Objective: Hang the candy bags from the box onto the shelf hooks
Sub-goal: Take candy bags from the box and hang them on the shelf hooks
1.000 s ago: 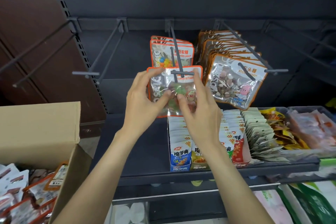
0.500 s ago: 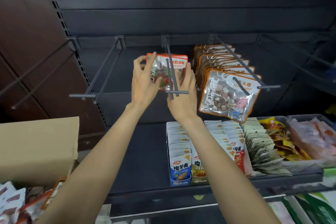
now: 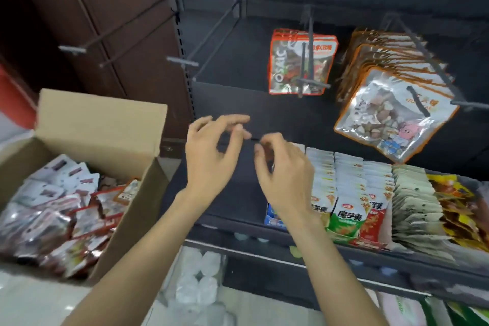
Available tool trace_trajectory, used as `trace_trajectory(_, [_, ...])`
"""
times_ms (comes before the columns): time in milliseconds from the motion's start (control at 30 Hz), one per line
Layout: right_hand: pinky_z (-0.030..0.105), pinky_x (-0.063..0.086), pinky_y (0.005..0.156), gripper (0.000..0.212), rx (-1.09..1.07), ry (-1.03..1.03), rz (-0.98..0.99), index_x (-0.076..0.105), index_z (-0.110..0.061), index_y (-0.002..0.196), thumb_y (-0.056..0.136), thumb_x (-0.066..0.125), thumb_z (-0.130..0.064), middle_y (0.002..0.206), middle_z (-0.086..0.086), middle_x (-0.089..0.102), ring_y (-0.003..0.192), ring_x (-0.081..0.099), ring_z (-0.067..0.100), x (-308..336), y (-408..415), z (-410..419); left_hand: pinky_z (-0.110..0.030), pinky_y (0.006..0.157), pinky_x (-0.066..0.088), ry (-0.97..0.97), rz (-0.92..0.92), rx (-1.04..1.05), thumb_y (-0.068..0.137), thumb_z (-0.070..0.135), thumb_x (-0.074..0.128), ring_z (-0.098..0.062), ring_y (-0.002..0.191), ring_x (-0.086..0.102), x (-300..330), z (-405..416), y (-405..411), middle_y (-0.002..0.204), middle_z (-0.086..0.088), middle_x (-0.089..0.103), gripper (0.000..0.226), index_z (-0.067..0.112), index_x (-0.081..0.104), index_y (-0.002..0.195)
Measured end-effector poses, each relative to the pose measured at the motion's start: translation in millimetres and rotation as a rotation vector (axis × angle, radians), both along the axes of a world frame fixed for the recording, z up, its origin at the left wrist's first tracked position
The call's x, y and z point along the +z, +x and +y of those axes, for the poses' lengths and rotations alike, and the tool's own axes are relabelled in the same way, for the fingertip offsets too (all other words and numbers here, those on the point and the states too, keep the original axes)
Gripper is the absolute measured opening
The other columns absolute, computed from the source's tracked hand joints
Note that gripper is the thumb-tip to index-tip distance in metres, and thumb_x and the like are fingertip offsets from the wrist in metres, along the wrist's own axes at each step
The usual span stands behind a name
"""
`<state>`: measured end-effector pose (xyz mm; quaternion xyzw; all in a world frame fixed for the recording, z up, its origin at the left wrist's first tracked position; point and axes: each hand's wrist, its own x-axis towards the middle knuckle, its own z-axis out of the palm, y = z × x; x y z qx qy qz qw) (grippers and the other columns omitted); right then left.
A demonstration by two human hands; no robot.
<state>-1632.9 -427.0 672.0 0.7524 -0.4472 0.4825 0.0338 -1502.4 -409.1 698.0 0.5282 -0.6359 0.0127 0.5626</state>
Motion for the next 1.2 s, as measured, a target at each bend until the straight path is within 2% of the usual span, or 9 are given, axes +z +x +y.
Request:
trace_trajectory(100, [0.03, 0.041, 0.049, 0.018, 0.121, 0.135, 0.099, 0.06, -0.015, 0.086, 0.093, 0.049, -0.027, 0.072, -0.004, 0.059, 0.06, 0.057, 0.017, -23, 19, 32, -0.025, 0.092, 0.04, 0.068, -0.033, 0.069, 0.096, 0.025, 0.048, 0.018, 0.088, 0.052, -22, 57, 36, 0.076, 0.023, 0.063, 0.022, 0.02, 0.069, 0.101])
trace_trajectory(233, [0.026, 0.043, 0.051, 0.018, 0.222, 0.376, 0.333, 0.062, -0.021, 0.09, 0.089, 0.048, -0.032, 0.084, -0.006, 0.062, 0.071, 0.063, 0.018, -65, 44, 61, -0.023, 0.076, 0.052, 0.472, -0.16, 0.099, 0.089, 0.04, 0.05, -0.001, 0.086, 0.063, -65, 125, 117, 0.093, 0.018, 0.069, 0.026, 0.03, 0.068, 0.105])
trace_trajectory(400, [0.03, 0.045, 0.067, 0.01, 0.368, 0.645, 0.42, 0.063, -0.024, 0.102, 0.094, 0.058, -0.025, 0.102, -0.011, 0.063, 0.092, 0.062, 0.015, -82, 95, 83, -0.013, 0.074, 0.048, 0.715, -0.1, 0.102, 0.082, 0.009, 0.067, 0.004, 0.087, 0.062, -104, 185, 223, 0.093, 0.037, 0.063, 0.028, 0.031, 0.071, 0.099])
trace_trajectory(500, [0.034, 0.05, 0.075, 0.012, 0.459, 0.704, 0.35, 0.064, -0.024, 0.104, 0.095, 0.056, -0.025, 0.105, -0.011, 0.064, 0.092, 0.06, 0.011, -81, 147, 92, -0.013, 0.07, 0.049, 0.799, -0.013, 0.091, 0.085, 0.0, 0.069, 0.007, 0.089, 0.062, -113, 193, 276, 0.101, 0.032, 0.064, 0.04, 0.037, 0.068, 0.098])
trace_trajectory(600, [0.032, 0.047, 0.081, 0.015, 0.486, 0.743, 0.335, 0.064, -0.024, 0.108, 0.096, 0.056, -0.025, 0.109, -0.012, 0.063, 0.1, 0.056, 0.009, -85, 209, 93, -0.007, 0.071, 0.045, 0.84, 0.015, 0.08, 0.086, 0.003, 0.068, 0.004, 0.087, 0.063, -124, 177, 330, 0.093, 0.023, 0.069, 0.041, 0.041, 0.061, 0.097])
trace_trajectory(767, [0.039, 0.046, 0.097, 0.03, 0.39, 0.83, 0.468, 0.057, -0.023, 0.127, 0.097, 0.053, -0.025, 0.131, -0.003, 0.055, 0.123, 0.05, 0.018, -105, 310, 77, -0.023, 0.079, 0.043, 0.923, -0.2, 0.041, 0.082, 0.014, 0.071, -0.024, 0.101, 0.062, -156, 133, 405, 0.114, -0.007, 0.067, 0.037, 0.014, 0.066, 0.119])
trace_trajectory(867, [0.041, 0.045, 0.099, 0.041, 0.264, 0.889, 0.627, 0.046, -0.021, 0.139, 0.099, 0.049, -0.026, 0.14, 0.004, 0.047, 0.127, 0.046, 0.027, -120, 349, 59, -0.035, 0.081, 0.05, 0.972, -0.314, -0.035, 0.081, 0.026, 0.066, -0.032, 0.102, 0.06, -174, 108, 433, 0.114, -0.011, 0.065, 0.043, 0.014, 0.064, 0.122])
trace_trajectory(1000, [0.045, 0.04, 0.101, 0.052, 0.025, 1.031, 0.707, 0.039, -0.015, 0.142, 0.098, 0.049, -0.04, 0.141, 0.015, 0.041, 0.127, 0.043, 0.037, -144, 376, 27, -0.038, 0.099, 0.038, 1.021, -0.4, -0.093, 0.089, 0.034, 0.063, -0.03, 0.12, 0.048, -186, 76, 446, 0.129, -0.009, 0.056, 0.047, 0.017, 0.054, 0.133])
trace_trajectory(1200, [0.044, 0.039, 0.101, 0.076, -0.082, 1.257, 0.724, 0.026, -0.02, 0.148, 0.089, 0.056, -0.058, 0.145, 0.02, 0.035, 0.128, 0.043, 0.04, -167, 394, -3, -0.053, 0.116, 0.01, 1.19, -0.789, -0.402, 0.07, 0.081, 0.054, -0.025, 0.145, 0.01, -190, 50, 426, 0.159, -0.001, 0.012, 0.111, 0.025, 0.008, 0.154])
